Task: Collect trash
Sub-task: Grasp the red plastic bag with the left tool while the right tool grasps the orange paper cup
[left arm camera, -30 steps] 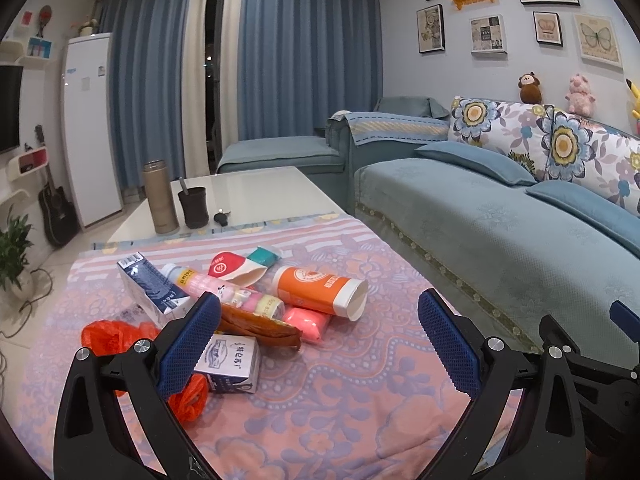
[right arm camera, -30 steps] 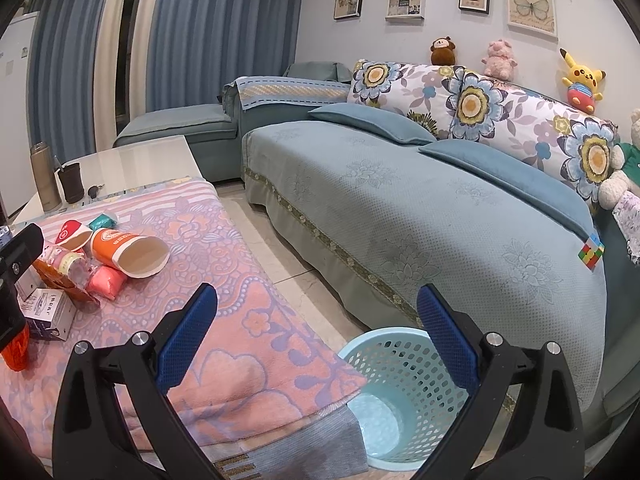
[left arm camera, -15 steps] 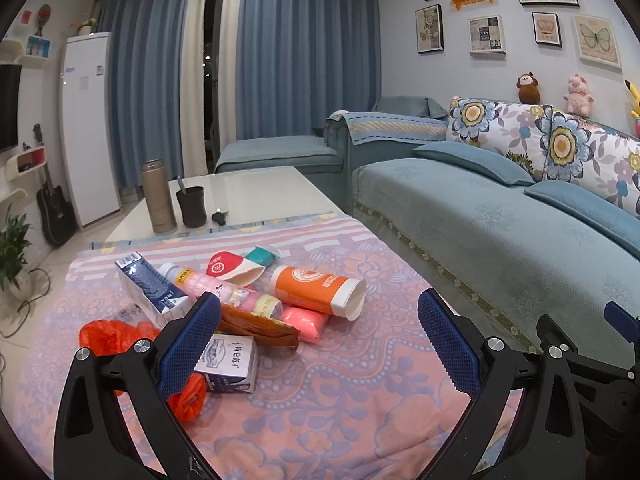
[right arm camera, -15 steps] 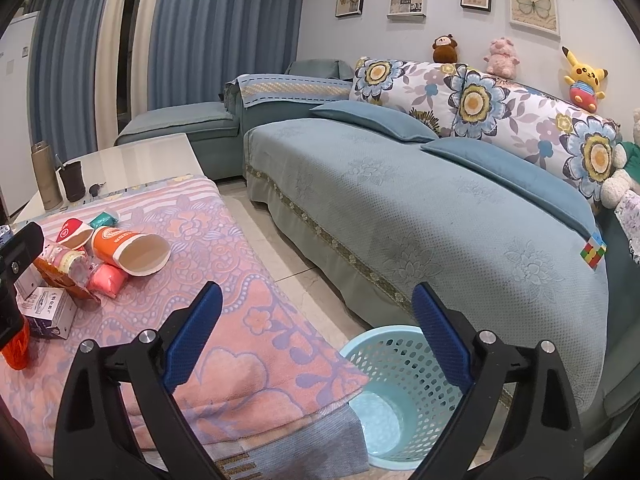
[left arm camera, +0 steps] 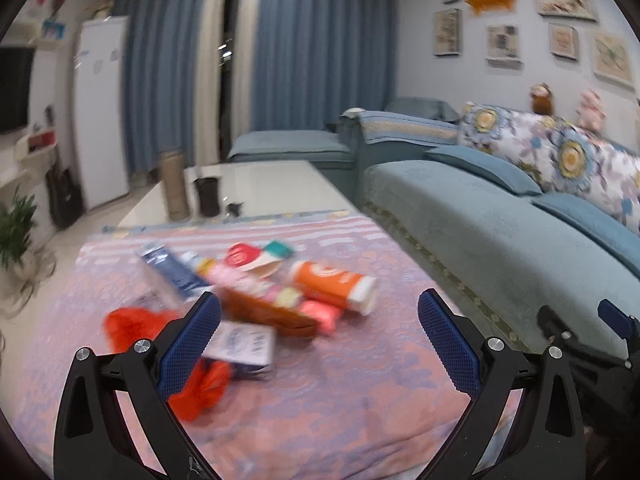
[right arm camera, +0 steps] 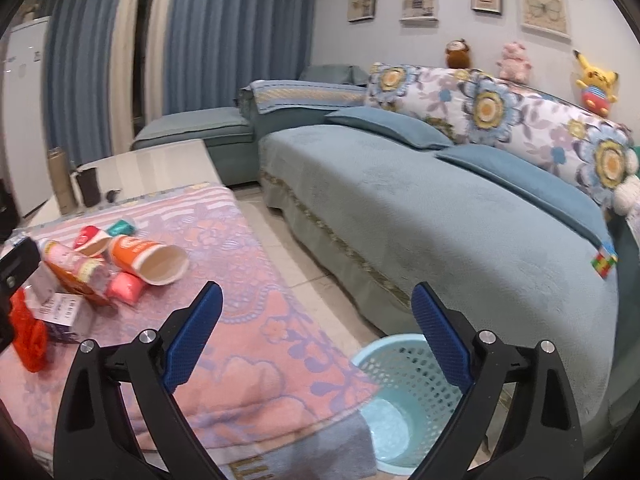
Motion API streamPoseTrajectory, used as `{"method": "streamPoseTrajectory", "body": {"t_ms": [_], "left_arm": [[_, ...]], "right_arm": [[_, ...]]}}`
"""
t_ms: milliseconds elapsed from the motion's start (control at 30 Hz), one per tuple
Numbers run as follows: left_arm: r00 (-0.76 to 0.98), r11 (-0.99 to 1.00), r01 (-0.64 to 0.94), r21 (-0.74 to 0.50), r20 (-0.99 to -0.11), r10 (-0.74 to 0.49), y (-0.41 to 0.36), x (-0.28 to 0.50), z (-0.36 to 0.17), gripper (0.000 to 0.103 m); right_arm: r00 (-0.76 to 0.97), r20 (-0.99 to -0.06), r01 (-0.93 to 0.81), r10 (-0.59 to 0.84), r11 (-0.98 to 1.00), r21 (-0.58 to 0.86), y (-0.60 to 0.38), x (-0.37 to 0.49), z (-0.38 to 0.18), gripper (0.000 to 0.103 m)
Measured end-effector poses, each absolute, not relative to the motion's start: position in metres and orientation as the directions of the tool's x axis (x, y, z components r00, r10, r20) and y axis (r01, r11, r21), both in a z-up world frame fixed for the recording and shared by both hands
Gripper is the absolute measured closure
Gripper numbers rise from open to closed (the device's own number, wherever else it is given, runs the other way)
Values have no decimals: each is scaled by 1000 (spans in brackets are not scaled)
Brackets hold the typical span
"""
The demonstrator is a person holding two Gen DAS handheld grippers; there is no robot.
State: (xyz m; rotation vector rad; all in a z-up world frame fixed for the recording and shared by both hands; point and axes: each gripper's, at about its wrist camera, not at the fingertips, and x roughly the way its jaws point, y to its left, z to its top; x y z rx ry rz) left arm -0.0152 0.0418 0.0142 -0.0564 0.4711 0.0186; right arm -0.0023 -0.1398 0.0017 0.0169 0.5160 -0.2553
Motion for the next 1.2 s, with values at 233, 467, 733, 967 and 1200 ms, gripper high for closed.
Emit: {"method": "streamPoseTrajectory", "body": {"t_ms": [233,467,733,967,1200], "left_arm": [[808,970,-234,-67,-568,156,136,-19,-16,7],[731,966,-214,-146,-679,60,178,11,-54,8],[682,970,-186,-157,-732,12,180,45,-77,32],[690,967,-196,-163,-724,18,187,47,-84,66],[736,970,-178,-169,-677,17,180,33,-72,69]], "right_arm": [[861,-508,1,-24,999,-47,-96,41,4,12],[806,-578,-162,128,987,-8,-58,99,-17,12],[750,-639,-197,168,980,27,-51,150,-34,12],[680,-692,-200,244,969,146,-58,170,-59,19],[634,-722,-214,277,960,180,-59,191,-71,25]]}}
